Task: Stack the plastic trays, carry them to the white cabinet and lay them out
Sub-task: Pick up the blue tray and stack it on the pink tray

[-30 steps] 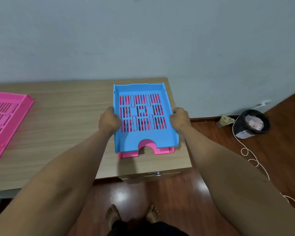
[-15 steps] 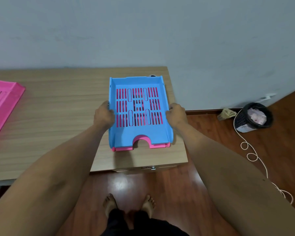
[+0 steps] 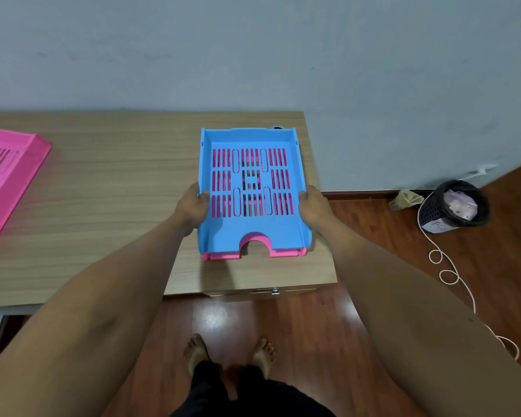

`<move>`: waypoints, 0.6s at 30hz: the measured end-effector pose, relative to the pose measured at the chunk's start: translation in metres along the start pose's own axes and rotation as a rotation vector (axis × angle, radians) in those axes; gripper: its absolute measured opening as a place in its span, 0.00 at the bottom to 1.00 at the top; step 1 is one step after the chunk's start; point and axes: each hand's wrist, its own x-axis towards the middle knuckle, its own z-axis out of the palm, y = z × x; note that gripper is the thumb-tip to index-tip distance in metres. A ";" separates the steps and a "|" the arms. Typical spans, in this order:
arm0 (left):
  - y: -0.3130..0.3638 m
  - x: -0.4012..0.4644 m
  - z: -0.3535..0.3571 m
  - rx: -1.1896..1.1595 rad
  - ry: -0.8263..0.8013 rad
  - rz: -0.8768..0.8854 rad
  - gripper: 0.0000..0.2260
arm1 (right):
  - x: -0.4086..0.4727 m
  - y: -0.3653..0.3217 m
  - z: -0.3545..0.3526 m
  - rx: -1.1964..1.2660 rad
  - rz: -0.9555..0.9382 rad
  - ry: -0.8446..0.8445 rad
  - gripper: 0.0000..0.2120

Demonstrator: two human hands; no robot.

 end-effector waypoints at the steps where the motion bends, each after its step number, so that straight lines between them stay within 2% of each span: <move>1: 0.000 0.000 0.000 -0.004 0.000 -0.002 0.19 | 0.001 0.000 0.000 -0.001 0.004 0.001 0.04; 5: 0.000 0.001 0.001 -0.006 0.001 0.010 0.19 | -0.001 -0.003 0.000 -0.039 0.018 0.011 0.06; 7: 0.001 0.001 -0.003 0.020 0.017 0.013 0.23 | -0.001 -0.007 0.001 -0.049 0.024 0.050 0.09; 9: 0.003 0.001 -0.010 0.105 0.060 0.021 0.29 | 0.001 -0.016 0.002 -0.098 -0.030 0.126 0.13; 12: 0.011 0.000 -0.028 0.231 0.149 0.070 0.30 | 0.003 -0.044 0.002 -0.191 -0.191 0.213 0.17; 18: 0.017 -0.001 -0.083 0.303 0.273 0.123 0.28 | 0.008 -0.103 0.035 -0.233 -0.343 0.106 0.21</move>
